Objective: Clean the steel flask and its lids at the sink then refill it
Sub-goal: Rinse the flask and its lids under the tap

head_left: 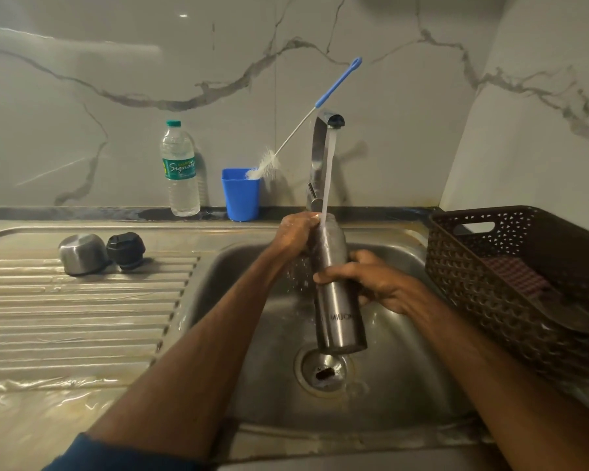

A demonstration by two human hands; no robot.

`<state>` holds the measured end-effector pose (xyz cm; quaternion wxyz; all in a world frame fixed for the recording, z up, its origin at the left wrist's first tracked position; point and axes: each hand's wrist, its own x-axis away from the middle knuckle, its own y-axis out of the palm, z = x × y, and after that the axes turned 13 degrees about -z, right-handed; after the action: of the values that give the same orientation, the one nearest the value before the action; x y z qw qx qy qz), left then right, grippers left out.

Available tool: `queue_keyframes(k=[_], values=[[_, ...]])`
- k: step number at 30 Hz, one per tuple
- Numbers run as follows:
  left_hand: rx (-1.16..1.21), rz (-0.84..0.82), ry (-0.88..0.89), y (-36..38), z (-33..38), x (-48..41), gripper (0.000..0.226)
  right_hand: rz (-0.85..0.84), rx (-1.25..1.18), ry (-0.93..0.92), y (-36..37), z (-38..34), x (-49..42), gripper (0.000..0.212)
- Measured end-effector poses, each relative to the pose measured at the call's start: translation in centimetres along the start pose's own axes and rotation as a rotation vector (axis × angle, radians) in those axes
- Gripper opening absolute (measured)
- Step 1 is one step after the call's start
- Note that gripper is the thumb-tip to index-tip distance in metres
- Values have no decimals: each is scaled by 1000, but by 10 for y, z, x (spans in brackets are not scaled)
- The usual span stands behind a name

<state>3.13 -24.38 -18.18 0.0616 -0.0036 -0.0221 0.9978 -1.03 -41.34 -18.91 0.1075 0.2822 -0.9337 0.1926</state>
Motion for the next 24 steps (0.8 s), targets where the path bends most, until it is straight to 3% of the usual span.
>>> queue_keyframes(k=[6,8,10,12,15,18,21,22,24], values=[[-68,-9,-209,7,-9,0,41,-203,-413,16,-13,-16,20,68],[-3,-49,-266,6,-14,1,40,-155,-563,-33,-18,-12,27,61],[120,-96,-321,4,-17,3,39,-39,-767,-103,-21,-11,36,37],[254,-98,-364,4,-15,7,38,-52,-854,-120,-21,-17,40,31],[387,-96,-400,4,-13,8,42,-105,-716,-132,-17,-27,37,19],[452,-39,-480,6,-16,2,49,-20,-195,-108,-13,-25,24,25],[474,8,-535,9,-20,-2,50,107,283,-77,-11,-17,13,66],[459,18,-533,11,-22,-2,49,164,337,-85,-11,-14,11,88],[428,-12,-519,13,-23,0,46,243,267,-166,-10,-9,9,105]])
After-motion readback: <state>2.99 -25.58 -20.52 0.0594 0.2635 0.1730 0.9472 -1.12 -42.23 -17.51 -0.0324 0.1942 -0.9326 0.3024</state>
